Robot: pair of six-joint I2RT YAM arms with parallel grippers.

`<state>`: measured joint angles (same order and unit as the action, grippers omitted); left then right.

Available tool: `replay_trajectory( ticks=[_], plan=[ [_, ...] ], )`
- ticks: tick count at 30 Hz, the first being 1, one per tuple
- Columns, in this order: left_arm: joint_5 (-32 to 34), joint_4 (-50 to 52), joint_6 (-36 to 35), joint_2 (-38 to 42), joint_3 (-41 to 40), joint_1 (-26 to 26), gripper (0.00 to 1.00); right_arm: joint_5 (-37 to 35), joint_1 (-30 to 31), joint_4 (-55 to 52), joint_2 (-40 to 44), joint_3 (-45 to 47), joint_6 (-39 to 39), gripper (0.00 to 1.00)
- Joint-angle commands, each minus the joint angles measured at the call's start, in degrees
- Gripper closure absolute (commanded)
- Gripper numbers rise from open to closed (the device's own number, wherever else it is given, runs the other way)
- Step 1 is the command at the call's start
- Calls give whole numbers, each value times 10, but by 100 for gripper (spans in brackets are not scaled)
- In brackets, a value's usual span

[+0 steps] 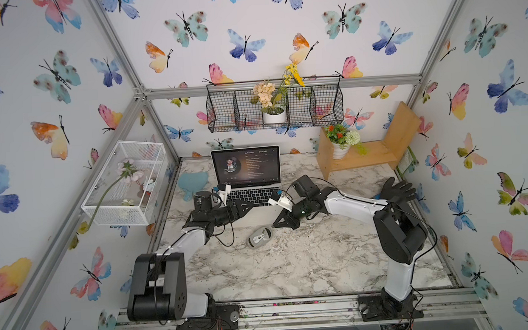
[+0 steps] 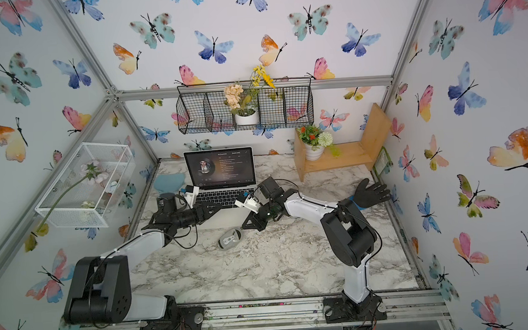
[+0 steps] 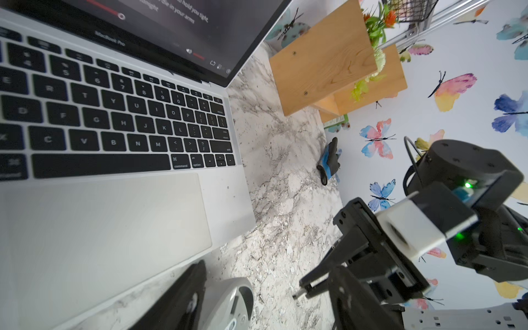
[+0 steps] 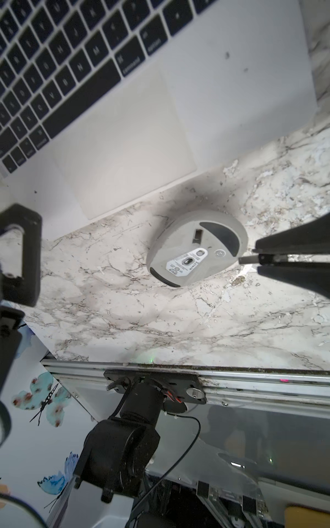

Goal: Remove the wireless mouse receiver from the laptop
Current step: Adjust the mouse at the center of the board.

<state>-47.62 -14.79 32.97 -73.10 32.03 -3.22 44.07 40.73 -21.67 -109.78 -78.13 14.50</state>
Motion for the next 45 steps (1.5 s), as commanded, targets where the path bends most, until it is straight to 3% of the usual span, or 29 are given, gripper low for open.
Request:
replay_trajectory(
  ticks=[1,2,8,13,18,25,35,39,45],
  plan=[
    [37,-13,43,61,-68,17,10,26,0,-107,-57,-77,61,98],
    [42,-22,55,80,-93,28,2,51,0,-138,-80,-105,76,98],
    [60,-115,192,160,-226,93,1,111,1,-180,-133,-162,105,98],
    [-7,-184,199,142,-273,96,3,178,2,-164,-134,-128,115,98],
    [-26,-278,232,143,-340,96,6,219,7,-156,-157,-119,116,98],
    [-41,-337,211,106,-341,87,5,252,7,-74,-179,-107,53,98],
    [-79,-502,240,-104,-324,54,10,215,3,41,-177,-58,-40,98],
    [-75,-500,231,-116,-323,44,11,215,-8,101,-176,-27,-82,98],
    [-64,-424,186,-93,-309,39,11,218,-13,112,-184,-17,-82,98]
  ],
)
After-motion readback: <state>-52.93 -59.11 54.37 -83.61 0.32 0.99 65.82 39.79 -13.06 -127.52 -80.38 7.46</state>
